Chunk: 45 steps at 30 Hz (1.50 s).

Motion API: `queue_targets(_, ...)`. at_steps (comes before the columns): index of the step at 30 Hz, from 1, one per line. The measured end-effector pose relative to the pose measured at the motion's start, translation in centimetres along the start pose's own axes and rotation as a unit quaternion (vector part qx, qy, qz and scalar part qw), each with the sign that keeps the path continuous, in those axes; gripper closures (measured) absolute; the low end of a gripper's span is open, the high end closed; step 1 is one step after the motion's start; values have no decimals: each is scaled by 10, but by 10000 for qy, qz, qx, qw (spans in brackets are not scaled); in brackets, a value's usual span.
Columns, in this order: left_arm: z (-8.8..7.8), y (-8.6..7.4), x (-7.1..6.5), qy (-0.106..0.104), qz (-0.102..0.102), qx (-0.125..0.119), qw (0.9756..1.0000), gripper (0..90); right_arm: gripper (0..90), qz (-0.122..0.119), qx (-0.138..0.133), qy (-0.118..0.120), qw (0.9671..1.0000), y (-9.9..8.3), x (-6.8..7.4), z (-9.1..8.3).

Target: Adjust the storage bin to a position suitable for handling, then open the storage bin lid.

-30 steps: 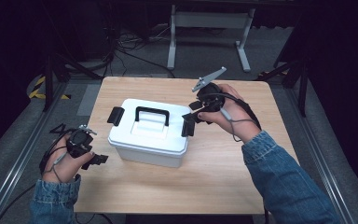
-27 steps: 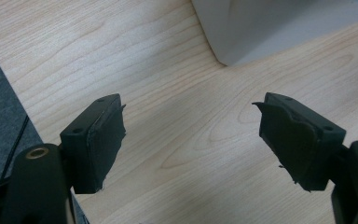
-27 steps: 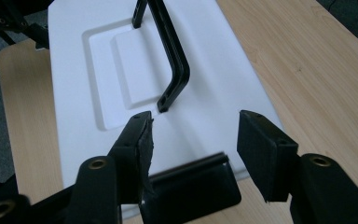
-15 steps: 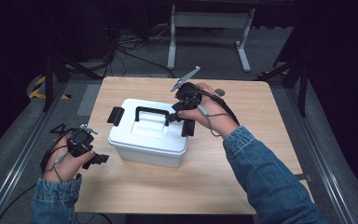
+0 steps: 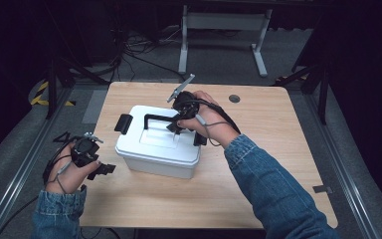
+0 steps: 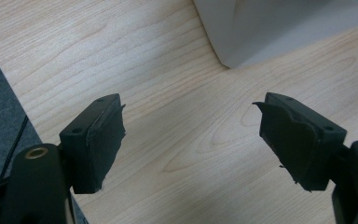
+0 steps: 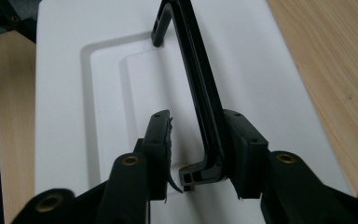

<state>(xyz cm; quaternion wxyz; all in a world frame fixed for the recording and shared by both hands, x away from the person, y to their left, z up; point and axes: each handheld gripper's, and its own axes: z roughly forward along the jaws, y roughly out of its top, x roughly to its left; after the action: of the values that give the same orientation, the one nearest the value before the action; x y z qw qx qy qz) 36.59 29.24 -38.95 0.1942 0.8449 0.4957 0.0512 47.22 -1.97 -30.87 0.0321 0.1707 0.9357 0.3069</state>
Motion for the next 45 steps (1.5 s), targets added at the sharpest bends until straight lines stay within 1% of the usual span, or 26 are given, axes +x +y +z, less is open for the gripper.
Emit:
queue_targets(3,0,0,0,3,12,-1,10000,225,755,-116,43,30,9999,1,3,0)
queue_targets(4,0,0,0,3,12,-1,10000,225,755,-116,43,30,9999,1,3,0)
queue_targets(6,0,1,0,27,44,4,10000,225,801,-198,81,-4,9998,2,4,0)
queue_targets(7,0,0,-1,13,31,5,10000,225,811,-246,101,-2,9996,3,5,1)
queue_targets(9,0,0,-1,16,28,1,10000,225,816,-290,137,2,9995,3,5,1)
queue_targets(14,0,0,-1,25,37,3,10000,225,826,-339,111,45,9994,2,5,1)
queue_targets(16,0,1,0,43,53,-2,10000,225,830,-421,118,40,9990,3,5,0)
queue_targets(19,0,0,0,8,29,2,10000,225,836,-534,115,48,9985,3,7,-1)
queue_targets(20,0,-1,0,47,41,-6,10000,225,837,-555,74,59,9984,3,6,-1)
queue_targets(21,0,-1,0,31,23,-4,10000,225,839,-534,24,103,9985,3,6,-2)
queue_targets(26,-1,-1,0,7,28,-32,10000,225,847,-599,-156,176,9979,4,6,-8)
queue_targets(27,-1,-1,0,10,32,-25,10000,224,847,-576,-184,182,9980,5,6,-10)
queue_targets(34,0,-1,0,20,34,-17,10000,224,848,-625,-415,195,9970,10,7,-23)
queue_targets(36,0,-1,0,15,10,-12,10000,225,847,-653,-493,178,9965,10,7,-28)
queue_targets(45,1,0,0,33,33,-10,10000,225,848,-650,-802,104,9946,11,9,-46)
